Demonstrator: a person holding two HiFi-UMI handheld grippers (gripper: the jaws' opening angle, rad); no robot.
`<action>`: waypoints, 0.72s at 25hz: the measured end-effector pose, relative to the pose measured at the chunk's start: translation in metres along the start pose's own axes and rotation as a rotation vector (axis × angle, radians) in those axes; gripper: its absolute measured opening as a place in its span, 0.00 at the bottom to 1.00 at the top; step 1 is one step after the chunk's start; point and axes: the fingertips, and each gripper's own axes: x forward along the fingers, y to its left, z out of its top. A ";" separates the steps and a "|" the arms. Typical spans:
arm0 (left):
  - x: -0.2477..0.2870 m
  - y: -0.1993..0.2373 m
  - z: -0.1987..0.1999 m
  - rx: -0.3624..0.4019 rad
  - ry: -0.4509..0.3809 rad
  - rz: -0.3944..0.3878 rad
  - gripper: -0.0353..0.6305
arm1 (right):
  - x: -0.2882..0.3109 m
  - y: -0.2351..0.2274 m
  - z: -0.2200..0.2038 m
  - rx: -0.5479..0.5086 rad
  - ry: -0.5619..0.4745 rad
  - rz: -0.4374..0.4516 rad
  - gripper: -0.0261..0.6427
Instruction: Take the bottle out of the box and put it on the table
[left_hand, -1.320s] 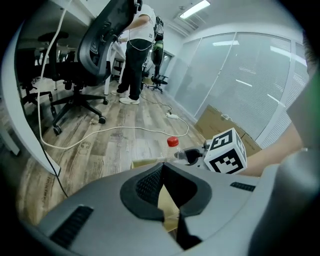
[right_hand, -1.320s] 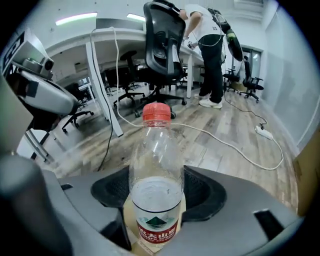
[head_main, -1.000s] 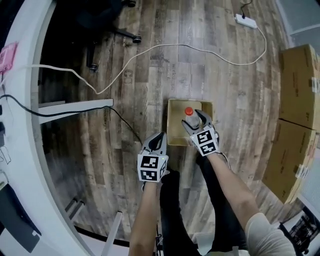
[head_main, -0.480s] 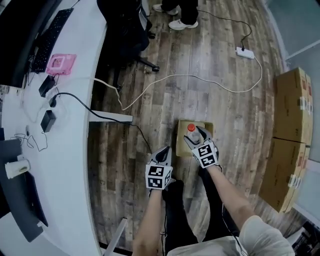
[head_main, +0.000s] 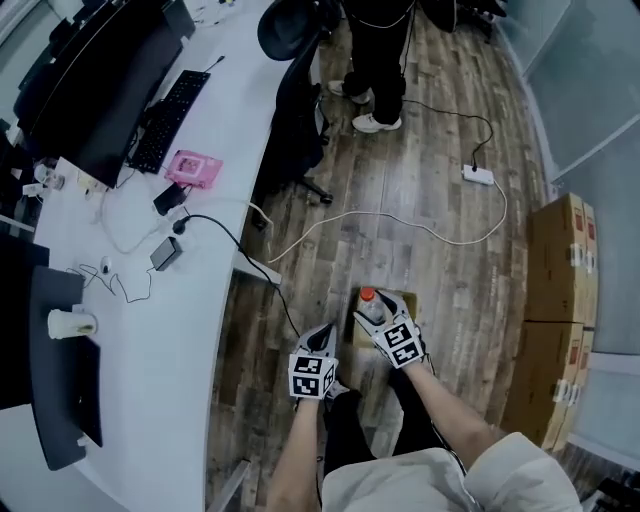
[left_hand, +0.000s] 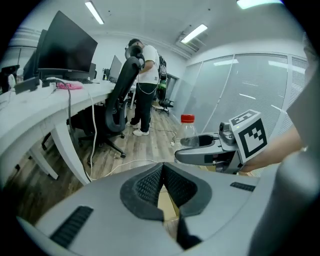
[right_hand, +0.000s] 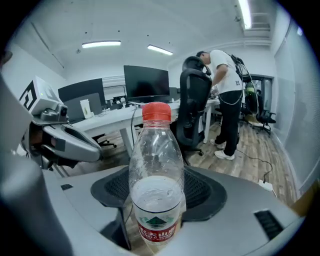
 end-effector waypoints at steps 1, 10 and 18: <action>-0.014 -0.001 0.007 0.000 -0.007 0.004 0.07 | -0.006 0.011 0.012 -0.009 -0.007 0.014 0.49; -0.112 0.019 0.072 0.013 -0.082 0.093 0.08 | -0.042 0.077 0.125 -0.134 -0.078 0.112 0.49; -0.189 0.051 0.092 0.000 -0.158 0.193 0.08 | -0.040 0.153 0.188 -0.245 -0.140 0.231 0.49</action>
